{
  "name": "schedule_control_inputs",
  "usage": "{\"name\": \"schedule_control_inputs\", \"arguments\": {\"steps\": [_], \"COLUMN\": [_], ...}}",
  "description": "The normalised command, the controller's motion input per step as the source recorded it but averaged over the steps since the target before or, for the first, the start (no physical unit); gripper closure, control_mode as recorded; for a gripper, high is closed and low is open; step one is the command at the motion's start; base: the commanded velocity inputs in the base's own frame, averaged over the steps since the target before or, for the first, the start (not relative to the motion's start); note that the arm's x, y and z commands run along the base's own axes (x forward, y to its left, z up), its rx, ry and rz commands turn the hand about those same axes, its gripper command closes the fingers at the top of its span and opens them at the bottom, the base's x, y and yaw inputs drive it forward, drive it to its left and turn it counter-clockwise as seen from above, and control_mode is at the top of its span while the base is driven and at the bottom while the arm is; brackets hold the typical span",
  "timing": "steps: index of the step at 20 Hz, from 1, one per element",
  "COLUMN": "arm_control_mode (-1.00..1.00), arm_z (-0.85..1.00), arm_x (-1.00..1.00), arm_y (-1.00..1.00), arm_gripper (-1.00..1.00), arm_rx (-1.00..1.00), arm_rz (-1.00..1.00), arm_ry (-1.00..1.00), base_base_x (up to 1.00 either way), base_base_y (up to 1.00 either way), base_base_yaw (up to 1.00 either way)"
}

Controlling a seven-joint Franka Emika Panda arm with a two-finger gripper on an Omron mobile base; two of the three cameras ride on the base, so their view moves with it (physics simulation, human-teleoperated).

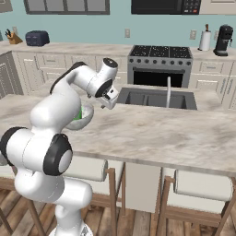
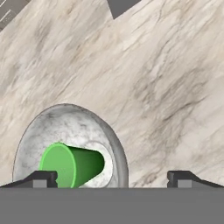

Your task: Place the cup inside the bowl on the dining table and move the bowl to any counter.

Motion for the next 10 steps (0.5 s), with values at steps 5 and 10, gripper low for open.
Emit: {"name": "schedule_control_inputs", "arguments": {"steps": [5, 10], "arm_control_mode": [-1.0, -1.0], "arm_z": [0.0, 0.0], "arm_x": [-0.02, -0.04], "arm_y": [0.0, 0.0], "arm_gripper": [-1.0, -1.0], "arm_rx": [0.01, 0.0], "arm_rz": [0.07, 0.1], "arm_ry": [0.0, 0.03], "base_base_x": [0.0, 0.0], "base_base_y": [0.0, 0.0], "base_base_yaw": [0.0, 0.0]}}
